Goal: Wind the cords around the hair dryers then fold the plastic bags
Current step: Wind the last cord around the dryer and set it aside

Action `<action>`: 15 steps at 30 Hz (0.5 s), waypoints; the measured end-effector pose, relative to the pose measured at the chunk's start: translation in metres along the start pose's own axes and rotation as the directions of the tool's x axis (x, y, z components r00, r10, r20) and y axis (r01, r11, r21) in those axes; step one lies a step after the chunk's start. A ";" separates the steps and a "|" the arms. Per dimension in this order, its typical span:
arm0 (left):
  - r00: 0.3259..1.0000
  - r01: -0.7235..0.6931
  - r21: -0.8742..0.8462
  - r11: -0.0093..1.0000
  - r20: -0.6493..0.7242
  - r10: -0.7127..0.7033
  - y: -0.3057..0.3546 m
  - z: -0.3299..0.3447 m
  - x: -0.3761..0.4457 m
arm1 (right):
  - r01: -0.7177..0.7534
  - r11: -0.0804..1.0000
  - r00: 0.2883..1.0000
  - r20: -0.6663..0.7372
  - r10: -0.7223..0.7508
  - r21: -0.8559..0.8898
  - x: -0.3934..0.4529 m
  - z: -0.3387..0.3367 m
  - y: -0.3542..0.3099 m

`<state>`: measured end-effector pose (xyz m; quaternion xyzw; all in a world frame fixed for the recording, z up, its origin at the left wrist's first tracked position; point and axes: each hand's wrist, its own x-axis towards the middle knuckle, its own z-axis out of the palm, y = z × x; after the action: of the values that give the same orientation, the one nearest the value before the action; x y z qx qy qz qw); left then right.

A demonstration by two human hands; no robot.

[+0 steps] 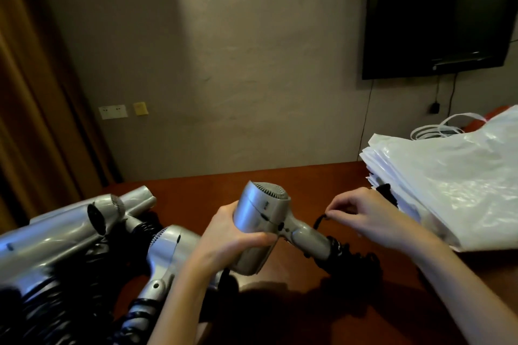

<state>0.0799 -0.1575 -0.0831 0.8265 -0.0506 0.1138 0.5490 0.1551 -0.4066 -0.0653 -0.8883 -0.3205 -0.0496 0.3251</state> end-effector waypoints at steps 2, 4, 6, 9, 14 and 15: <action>0.997 -0.008 0.037 0.999 -0.076 0.011 -0.003 0.003 0.002 | 0.013 0.995 0.991 -0.128 -0.027 -0.103 0.000 0.009 -0.009; 0.981 -0.001 0.033 0.999 -0.192 0.007 -0.004 0.005 0.004 | -0.009 0.996 0.980 -0.200 -0.009 -0.088 -0.002 0.015 -0.016; 0.957 0.011 0.027 1.000 -0.290 -0.002 -0.003 0.007 0.005 | -0.050 0.998 0.981 -0.188 0.059 0.047 -0.002 0.023 -0.019; 0.925 0.003 0.019 1.000 -0.380 0.004 -0.002 0.010 0.005 | -0.145 0.918 0.978 -0.090 0.190 0.368 0.000 0.032 -0.025; 0.875 -0.031 -0.130 0.991 -0.484 -0.036 -0.001 0.003 0.003 | -0.145 0.819 0.980 -0.035 0.197 0.555 0.002 0.021 -0.020; 0.870 -0.042 -0.147 0.988 -0.492 -0.037 0.000 0.001 0.002 | -0.132 0.809 0.983 -0.028 0.181 0.573 0.002 0.019 -0.019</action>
<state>0.0824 -0.1587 -0.0831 0.7253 0.0817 0.3175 0.6054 0.1424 -0.3827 -0.0695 -0.7715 -0.2330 0.0390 0.5907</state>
